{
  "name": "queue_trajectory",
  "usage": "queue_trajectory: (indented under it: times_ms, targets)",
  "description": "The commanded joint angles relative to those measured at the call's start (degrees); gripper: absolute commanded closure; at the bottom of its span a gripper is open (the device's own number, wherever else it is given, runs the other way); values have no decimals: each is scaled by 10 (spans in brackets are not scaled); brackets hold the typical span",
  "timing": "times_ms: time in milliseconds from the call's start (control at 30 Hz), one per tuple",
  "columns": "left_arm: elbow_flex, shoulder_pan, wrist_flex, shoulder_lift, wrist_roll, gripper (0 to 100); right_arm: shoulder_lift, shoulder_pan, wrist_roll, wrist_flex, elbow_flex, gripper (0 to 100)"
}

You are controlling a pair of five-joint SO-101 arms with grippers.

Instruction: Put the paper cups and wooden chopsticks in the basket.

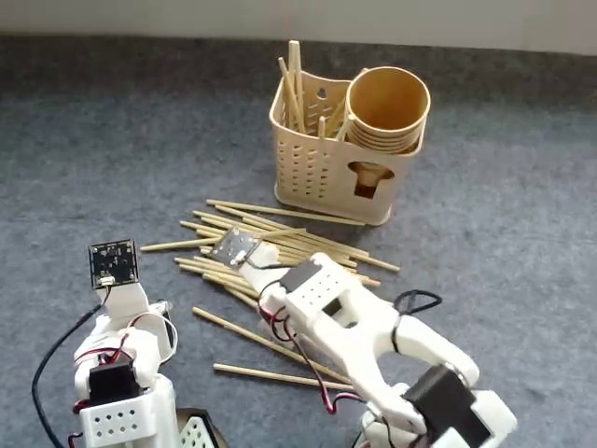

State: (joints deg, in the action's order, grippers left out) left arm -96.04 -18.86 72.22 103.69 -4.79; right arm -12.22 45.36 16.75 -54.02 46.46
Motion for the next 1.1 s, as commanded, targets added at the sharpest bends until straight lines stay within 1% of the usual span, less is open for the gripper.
queue_trajectory:
  times_ms: [0,400,733,833,933,1067]
  targets:
    - [-12,-3,2,-1,1,870,-105,-28,5,-9,7,992]
    - [-12,-3,2,-1,1,870,-380,-34,3,-9,119,992]
    - [-12,-3,2,-1,1,870,-649,-35,2,-4,151,992]
    - [-12,-3,2,-1,1,870,-710,-35,2,35,158,992]
    - [-12,-3,2,-1,1,870,-730,-46,2,87,157,992]
    - [-12,-3,2,-1,1,870,-730,-89,3,204,156,992]
